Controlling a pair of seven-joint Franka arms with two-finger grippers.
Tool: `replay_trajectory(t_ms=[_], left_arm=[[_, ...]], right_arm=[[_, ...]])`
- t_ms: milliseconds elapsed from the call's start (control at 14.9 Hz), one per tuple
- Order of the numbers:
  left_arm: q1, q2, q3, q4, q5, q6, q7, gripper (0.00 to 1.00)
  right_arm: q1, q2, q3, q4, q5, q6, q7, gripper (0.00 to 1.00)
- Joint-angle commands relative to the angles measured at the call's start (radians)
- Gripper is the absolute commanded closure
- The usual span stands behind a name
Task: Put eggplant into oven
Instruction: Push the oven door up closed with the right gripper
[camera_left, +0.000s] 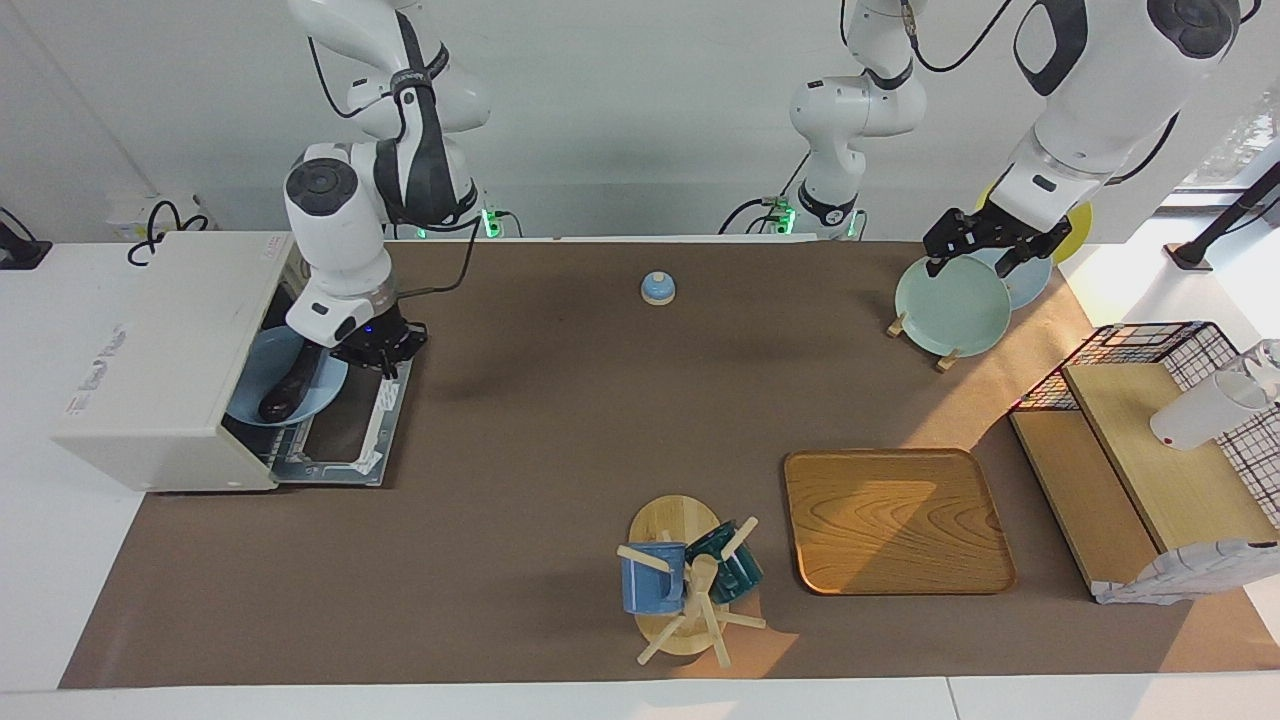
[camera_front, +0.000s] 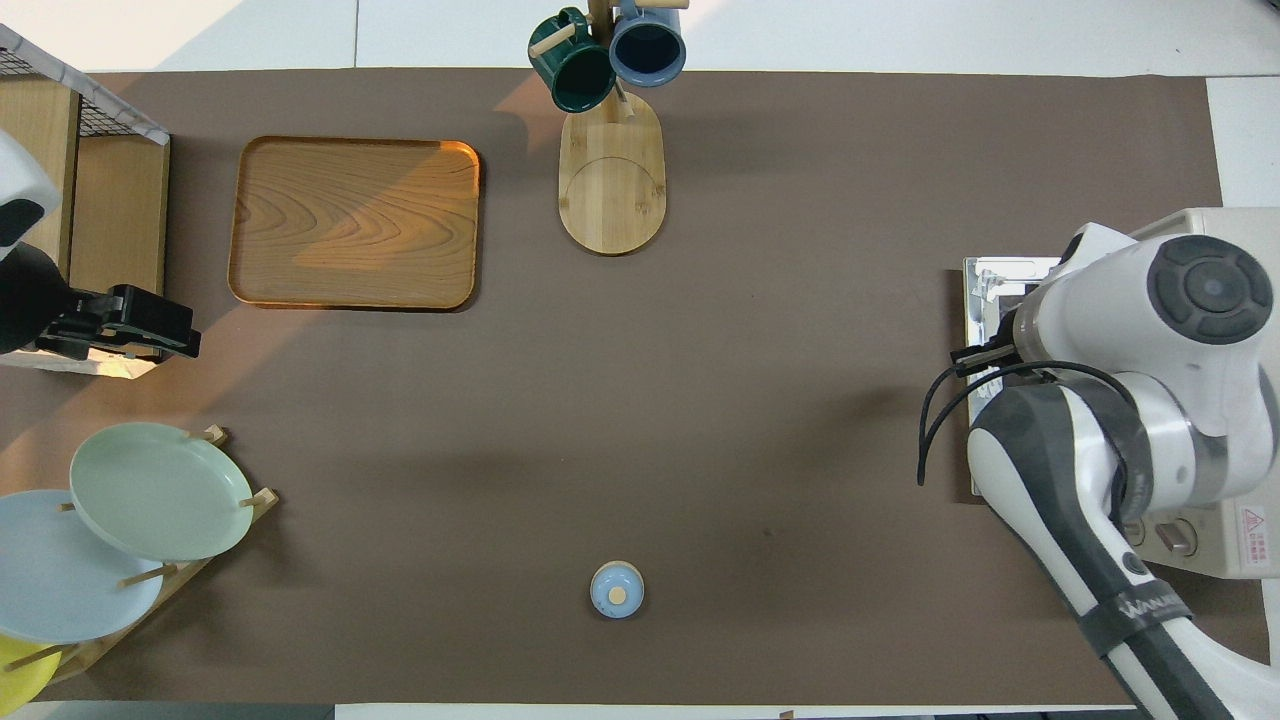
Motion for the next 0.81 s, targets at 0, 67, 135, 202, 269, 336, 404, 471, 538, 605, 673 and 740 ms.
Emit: replay_trajectory(t_ms=[0,67,135,202,269,336,404,471,538,605,673,740], left_arm=[[0.012,-0.026,-0.007,-0.025,0.016,0.004,-0.002,0.0],[0.012,-0.026,-0.007,-0.025,0.017,0.004,-0.002,0.0],[0.012,-0.026,-0.007,-0.025,0.016,0.004,-0.002,0.0],[0.012,-0.026,-0.007,-0.025,0.016,0.004,-0.002,0.0],[0.012,-0.026,-0.007,-0.025,0.016,0.004,-0.002,0.0],[0.012,-0.026,-0.007,-0.023,0.016,0.004,-0.002,0.0],[0.012,-0.026,-0.007,-0.025,0.016,0.004,-0.002,0.0],[0.012,-0.026,-0.007,-0.025,0.016,0.004,-0.002,0.0],[0.012,-0.026,-0.007,-0.025,0.016,0.004,-0.002,0.0],[0.012,-0.026,-0.007,-0.025,0.016,0.004,-0.002,0.0],[0.012,-0.026,-0.007,-0.023,0.016,0.004,-0.002,0.0],[0.012,-0.026,-0.007,-0.025,0.016,0.004,-0.002,0.0]], right_arm=[[-0.012,0.051,0.0,-0.045,0.019,0.086,0.031,1.0],[-0.014,0.07,0.0,-0.045,0.019,0.089,0.052,1.0],[-0.014,0.09,0.0,-0.045,0.019,0.105,0.065,1.0],[-0.012,0.098,0.0,-0.045,0.019,0.109,0.075,1.0],[-0.012,0.107,-0.002,-0.046,0.019,0.109,0.078,1.0],[-0.012,0.11,-0.002,-0.046,0.019,0.109,0.075,1.0],[-0.012,0.113,-0.002,-0.048,0.017,0.112,0.075,1.0],[-0.011,0.121,-0.002,-0.048,0.016,0.112,0.075,1.0],[-0.012,0.124,-0.002,-0.048,0.014,0.112,0.078,1.0],[-0.012,0.125,-0.003,-0.049,0.001,0.112,0.078,1.0],[-0.011,0.128,-0.003,-0.054,-0.009,0.112,0.075,1.0],[-0.011,0.127,-0.003,-0.054,-0.047,0.112,0.071,1.0]])
